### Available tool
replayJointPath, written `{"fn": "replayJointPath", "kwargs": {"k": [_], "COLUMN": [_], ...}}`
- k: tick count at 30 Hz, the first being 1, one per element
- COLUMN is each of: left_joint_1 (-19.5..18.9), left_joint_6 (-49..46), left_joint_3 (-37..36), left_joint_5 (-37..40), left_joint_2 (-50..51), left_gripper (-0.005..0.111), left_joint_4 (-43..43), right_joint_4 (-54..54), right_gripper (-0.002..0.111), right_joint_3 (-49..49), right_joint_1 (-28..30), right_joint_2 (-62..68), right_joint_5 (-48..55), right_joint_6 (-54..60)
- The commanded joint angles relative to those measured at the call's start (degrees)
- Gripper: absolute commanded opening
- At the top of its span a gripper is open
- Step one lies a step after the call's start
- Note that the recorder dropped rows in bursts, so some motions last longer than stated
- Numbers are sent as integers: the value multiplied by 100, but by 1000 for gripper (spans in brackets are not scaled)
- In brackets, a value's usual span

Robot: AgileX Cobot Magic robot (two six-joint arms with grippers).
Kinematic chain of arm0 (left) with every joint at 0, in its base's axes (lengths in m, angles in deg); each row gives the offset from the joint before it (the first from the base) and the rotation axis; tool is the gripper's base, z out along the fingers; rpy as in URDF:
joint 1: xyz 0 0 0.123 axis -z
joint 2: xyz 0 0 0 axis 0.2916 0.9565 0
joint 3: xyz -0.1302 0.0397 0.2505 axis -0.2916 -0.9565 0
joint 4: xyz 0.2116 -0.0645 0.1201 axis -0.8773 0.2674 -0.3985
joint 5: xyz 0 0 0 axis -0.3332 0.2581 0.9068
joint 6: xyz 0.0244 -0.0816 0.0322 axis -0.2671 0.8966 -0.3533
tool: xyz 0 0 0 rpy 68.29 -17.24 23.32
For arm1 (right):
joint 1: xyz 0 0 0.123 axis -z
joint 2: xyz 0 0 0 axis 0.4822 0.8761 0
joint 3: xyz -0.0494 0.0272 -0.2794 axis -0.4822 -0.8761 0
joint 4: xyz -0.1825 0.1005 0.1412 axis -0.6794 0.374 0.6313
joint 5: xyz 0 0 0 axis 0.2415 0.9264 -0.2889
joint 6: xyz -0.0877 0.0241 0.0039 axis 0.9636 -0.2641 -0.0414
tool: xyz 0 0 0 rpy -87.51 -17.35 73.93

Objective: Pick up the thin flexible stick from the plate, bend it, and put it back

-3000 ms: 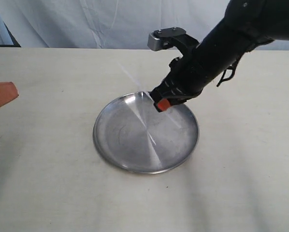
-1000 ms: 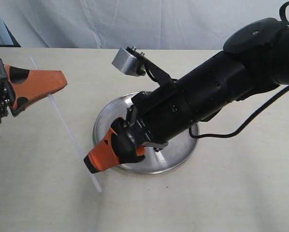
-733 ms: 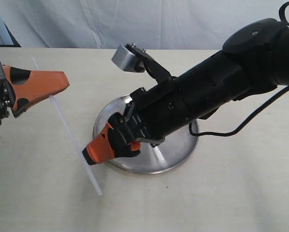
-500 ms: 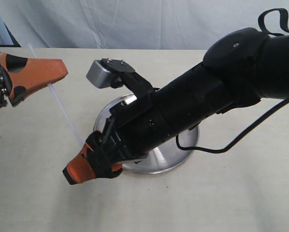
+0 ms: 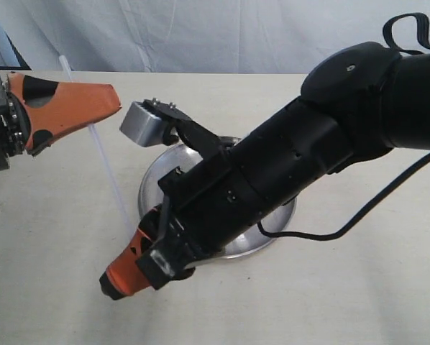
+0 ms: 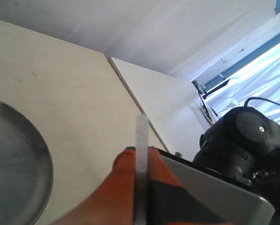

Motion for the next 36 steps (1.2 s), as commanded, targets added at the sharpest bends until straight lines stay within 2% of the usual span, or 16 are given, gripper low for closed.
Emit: {"fn": "replayJointPath", "kwargs": {"k": [1, 5, 11, 15, 21, 27, 30, 33, 36], "left_joint_1": [283, 466, 758, 928, 1005, 1005, 1005, 1005, 1005], "left_joint_6": [-715, -781, -959, -881, -469, -331, -562, -630, -630], "left_joint_3": [13, 13, 13, 61, 419, 585, 585, 585, 585], "left_joint_5": [-80, -681, -752, -472, 2, 234, -270, -1179, -1540], "left_joint_2": [-8, -8, -8, -8, -8, -8, -8, 13, 141], "left_gripper": [0, 0, 0, 0, 0, 0, 0, 0, 0], "left_joint_4": [54, -266, 54, 54, 54, 54, 19, -546, -888], "right_joint_4": [34, -75, -766, -1416, -1472, -1447, -1364, -1129, -763], "right_gripper": [-1, -1, -1, -1, -1, -1, -1, -1, -1], "right_joint_3": [-17, -17, -17, -17, -17, -17, -17, -17, -17], "right_joint_1": [7, 7, 7, 7, 7, 7, 7, 7, 7], "right_joint_2": [-397, -948, -1418, -1379, -940, -308, -276, -553, -926], "right_joint_5": [446, 542, -84, -595, -964, -2308, -1573, -697, -203], "right_joint_6": [-1, -1, -503, -1028, -1040, -1133, -1131, -1037, -875]}}
